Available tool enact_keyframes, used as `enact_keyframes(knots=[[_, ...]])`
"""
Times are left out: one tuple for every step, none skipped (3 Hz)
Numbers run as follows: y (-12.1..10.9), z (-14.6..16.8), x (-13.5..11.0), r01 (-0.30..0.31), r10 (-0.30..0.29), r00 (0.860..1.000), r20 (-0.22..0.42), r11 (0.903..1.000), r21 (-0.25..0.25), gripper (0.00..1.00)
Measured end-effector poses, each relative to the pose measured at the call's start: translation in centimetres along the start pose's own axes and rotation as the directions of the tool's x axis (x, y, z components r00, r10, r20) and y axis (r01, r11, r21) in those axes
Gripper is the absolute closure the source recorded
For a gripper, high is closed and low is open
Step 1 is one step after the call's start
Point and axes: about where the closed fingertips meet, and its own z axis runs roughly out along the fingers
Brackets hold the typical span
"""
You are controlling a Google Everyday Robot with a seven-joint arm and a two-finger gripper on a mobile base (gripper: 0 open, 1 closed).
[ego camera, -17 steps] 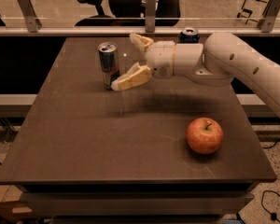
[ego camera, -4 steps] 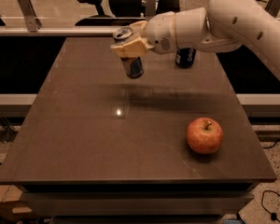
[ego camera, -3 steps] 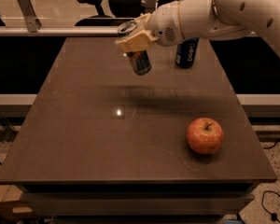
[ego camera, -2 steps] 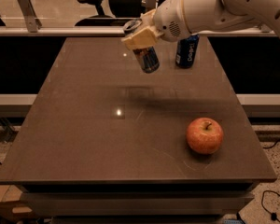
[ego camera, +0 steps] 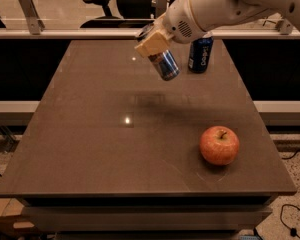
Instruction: Knock redbull can over
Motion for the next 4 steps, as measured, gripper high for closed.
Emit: enact_keyframes(knots=[[0.1, -0.1, 0.7, -0.007, 0.01, 0.995, -0.102, 0.9996, 0.026, 1.0], [0.3, 0.1, 1.4, -0.011, 0.019, 0.981, -0.192, 0.9989, 0.045, 1.0], [0.3, 0.3, 2.2, -0.016, 0.028, 0.97, -0.243, 0.9985, 0.053, 1.0], [0.0, 0.6, 3.2, -0.023, 0.039, 0.963, -0.266, 0.9979, 0.061, 1.0]])
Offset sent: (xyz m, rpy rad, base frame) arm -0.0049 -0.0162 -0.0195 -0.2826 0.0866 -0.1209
